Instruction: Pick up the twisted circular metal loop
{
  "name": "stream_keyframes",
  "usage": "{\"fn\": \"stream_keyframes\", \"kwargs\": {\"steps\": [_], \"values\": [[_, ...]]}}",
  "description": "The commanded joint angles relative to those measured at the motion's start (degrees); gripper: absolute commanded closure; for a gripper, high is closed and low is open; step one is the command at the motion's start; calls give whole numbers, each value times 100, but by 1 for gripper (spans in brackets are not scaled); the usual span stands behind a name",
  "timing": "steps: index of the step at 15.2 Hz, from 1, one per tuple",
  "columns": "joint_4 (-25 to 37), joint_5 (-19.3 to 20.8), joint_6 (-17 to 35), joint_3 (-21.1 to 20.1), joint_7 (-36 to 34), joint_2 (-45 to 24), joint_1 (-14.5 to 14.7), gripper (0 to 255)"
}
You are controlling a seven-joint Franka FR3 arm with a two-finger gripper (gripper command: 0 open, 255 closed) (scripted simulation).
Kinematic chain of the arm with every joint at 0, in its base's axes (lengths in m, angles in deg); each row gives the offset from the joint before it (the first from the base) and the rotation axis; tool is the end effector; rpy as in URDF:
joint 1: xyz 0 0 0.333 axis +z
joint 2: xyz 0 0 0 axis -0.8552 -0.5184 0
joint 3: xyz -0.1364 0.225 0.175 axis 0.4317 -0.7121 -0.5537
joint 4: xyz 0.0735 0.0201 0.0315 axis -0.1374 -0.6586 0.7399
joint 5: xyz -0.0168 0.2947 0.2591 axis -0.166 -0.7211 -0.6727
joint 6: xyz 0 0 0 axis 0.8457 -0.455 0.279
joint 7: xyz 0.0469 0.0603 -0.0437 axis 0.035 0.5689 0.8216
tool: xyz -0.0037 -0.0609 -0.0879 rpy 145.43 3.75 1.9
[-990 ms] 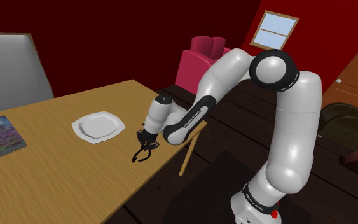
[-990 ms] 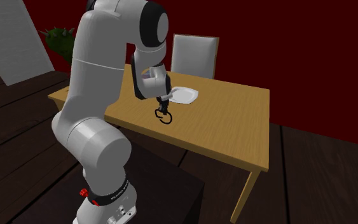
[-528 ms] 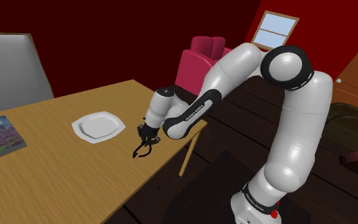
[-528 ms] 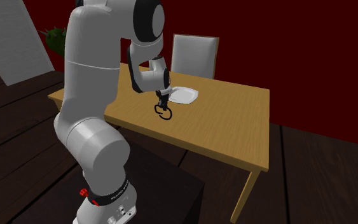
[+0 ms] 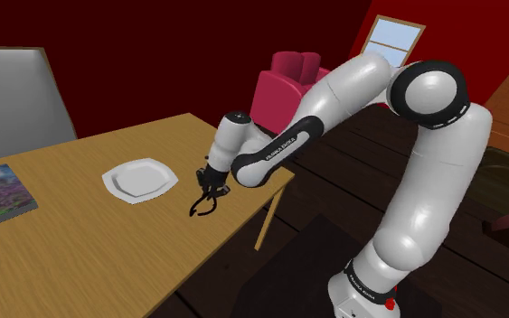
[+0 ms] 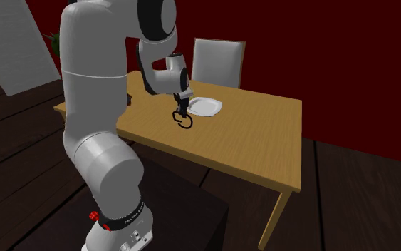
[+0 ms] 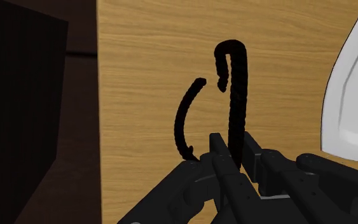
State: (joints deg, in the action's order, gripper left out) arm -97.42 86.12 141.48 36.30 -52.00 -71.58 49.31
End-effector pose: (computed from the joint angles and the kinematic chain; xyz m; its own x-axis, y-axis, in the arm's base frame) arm 0.5106 0.1696 0.2549 0.2773 -0.9606 0.0195 -0.9442 -0.2762 -0.1796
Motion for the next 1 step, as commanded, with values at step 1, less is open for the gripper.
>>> {"fn": "stream_keyframes", "kwargs": {"steps": [1], "values": [[2, -42, -35, -26, 25, 32, -12, 255]]}}
